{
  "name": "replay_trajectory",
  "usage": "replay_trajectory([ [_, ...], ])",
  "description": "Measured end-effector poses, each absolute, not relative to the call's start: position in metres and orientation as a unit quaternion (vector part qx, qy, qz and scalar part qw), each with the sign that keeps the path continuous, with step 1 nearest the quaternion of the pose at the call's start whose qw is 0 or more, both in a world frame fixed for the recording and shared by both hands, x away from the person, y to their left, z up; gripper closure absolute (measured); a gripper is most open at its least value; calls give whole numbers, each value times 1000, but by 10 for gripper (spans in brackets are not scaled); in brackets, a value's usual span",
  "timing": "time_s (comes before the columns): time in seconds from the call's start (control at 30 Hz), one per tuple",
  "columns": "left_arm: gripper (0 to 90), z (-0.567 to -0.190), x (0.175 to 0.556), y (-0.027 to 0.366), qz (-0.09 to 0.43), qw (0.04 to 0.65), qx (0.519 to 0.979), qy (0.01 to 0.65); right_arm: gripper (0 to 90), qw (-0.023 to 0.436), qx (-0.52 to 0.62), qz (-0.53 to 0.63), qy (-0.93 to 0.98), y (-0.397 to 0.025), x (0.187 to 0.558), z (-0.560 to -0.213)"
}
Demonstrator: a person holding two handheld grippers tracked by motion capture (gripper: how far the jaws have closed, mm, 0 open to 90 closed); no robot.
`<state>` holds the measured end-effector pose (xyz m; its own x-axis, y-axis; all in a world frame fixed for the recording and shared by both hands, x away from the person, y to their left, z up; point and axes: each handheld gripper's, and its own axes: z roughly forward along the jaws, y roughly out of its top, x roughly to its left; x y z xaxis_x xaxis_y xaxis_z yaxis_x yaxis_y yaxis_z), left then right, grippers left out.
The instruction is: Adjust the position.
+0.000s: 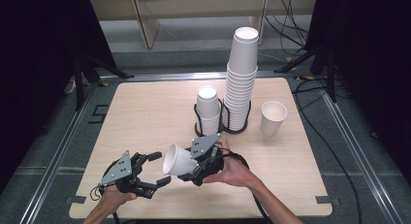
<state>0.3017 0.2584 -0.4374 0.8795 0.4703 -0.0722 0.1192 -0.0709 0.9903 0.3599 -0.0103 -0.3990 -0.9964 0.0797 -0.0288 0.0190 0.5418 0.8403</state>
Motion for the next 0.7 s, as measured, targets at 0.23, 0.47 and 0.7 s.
replay_trajectory([
  [0.23, 121, -437, 302, 260, 131, 659, 710, 209, 207, 28, 22, 502, 864, -8, 359, -405],
  [0.47, 43, -437, 301, 256, 125, 654, 714, 216, 208, 20, 7, 507, 861, 1, 356, -414],
  [0.7, 0, -438, 300, 253, 125, 648, 721, 211, 207, 12, 0, 514, 858, 6, 353, -417],
])
